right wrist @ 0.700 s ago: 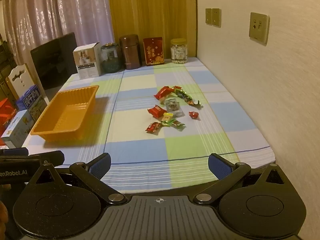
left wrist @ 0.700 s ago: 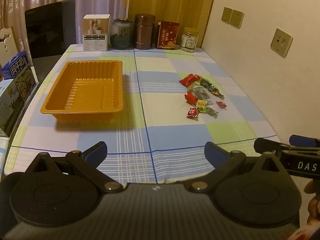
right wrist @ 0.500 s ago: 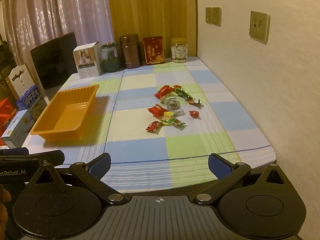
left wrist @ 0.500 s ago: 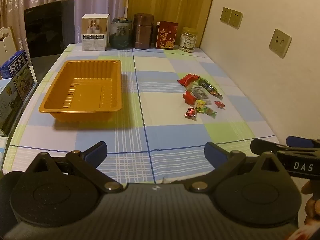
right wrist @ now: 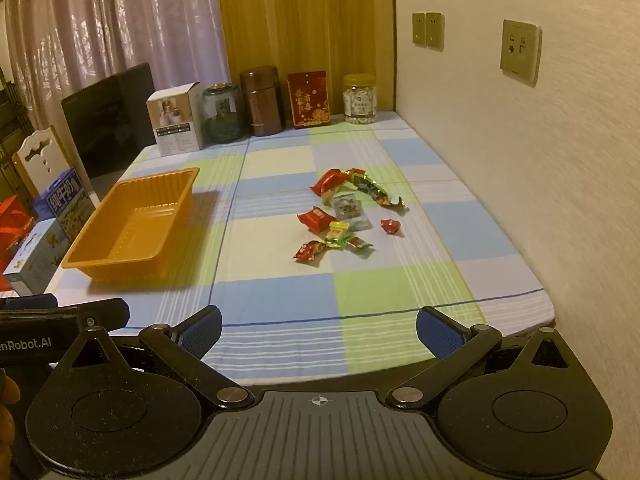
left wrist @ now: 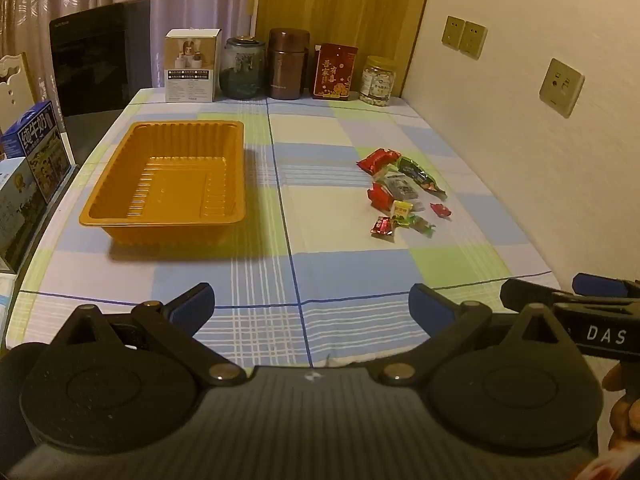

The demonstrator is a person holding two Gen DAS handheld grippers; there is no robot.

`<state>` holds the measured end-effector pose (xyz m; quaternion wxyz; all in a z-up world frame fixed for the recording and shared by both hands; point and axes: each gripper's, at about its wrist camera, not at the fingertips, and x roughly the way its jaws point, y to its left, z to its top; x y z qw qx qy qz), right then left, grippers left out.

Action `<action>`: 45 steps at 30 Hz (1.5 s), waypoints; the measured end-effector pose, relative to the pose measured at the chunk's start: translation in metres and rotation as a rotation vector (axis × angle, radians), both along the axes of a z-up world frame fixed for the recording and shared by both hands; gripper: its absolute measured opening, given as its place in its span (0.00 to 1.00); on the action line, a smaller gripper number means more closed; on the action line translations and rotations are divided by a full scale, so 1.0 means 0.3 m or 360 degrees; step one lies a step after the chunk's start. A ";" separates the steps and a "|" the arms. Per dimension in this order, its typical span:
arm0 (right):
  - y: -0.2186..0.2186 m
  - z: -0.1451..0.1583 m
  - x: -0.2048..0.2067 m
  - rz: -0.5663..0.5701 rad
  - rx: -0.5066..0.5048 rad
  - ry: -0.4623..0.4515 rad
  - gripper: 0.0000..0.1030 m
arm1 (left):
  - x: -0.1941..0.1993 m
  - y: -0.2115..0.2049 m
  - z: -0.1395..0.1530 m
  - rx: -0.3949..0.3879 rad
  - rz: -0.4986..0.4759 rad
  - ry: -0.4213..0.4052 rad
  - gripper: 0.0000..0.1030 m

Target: Organize snacks

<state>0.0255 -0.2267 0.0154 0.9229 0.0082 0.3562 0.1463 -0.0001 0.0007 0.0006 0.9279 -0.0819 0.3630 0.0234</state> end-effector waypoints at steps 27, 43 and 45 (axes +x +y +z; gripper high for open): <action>-0.004 0.005 0.005 -0.0004 -0.0003 -0.0006 1.00 | -0.001 0.000 -0.001 0.0000 -0.0002 -0.0005 1.00; -0.010 0.013 0.016 -0.0007 0.0000 -0.0009 1.00 | -0.001 0.000 0.000 -0.0001 -0.0001 -0.0006 1.00; -0.010 0.013 0.016 -0.0007 0.0000 -0.0009 1.00 | 0.000 -0.001 0.000 0.0000 -0.0001 -0.0007 1.00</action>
